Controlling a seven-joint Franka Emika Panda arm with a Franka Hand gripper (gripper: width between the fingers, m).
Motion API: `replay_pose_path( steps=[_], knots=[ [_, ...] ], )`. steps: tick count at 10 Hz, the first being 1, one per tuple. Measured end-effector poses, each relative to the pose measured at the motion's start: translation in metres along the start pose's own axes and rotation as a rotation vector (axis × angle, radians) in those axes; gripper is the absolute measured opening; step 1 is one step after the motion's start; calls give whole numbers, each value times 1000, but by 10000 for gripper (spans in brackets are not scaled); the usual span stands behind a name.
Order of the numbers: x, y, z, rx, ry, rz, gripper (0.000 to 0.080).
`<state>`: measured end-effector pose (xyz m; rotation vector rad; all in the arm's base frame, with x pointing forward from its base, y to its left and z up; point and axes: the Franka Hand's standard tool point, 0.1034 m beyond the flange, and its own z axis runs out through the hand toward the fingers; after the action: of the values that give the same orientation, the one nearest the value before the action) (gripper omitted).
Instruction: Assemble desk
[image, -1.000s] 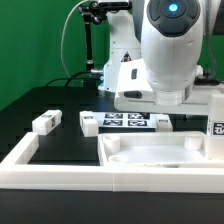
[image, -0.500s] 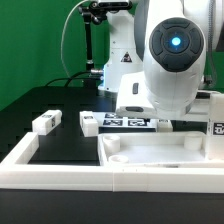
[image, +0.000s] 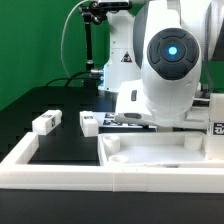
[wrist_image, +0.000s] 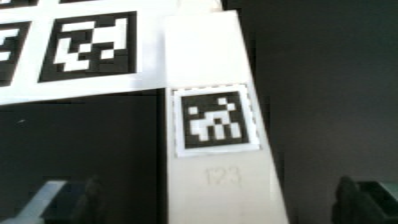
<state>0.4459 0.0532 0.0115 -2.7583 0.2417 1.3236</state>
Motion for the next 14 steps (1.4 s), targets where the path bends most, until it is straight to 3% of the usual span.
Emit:
replay_pose_path(
  steps=[3, 7, 9, 11, 12, 14],
  knots=[
    [0, 1, 0, 1, 1, 1, 284],
    [-1, 4, -6, 7, 3, 1, 285],
    [-27, 12, -48, 18, -30, -7, 285],
    [-38, 16, -84, 33, -19, -15, 285],
    [-36, 17, -94, 38, 0, -17, 286],
    [-30, 15, -90, 39, 40, -17, 287]
  ],
)
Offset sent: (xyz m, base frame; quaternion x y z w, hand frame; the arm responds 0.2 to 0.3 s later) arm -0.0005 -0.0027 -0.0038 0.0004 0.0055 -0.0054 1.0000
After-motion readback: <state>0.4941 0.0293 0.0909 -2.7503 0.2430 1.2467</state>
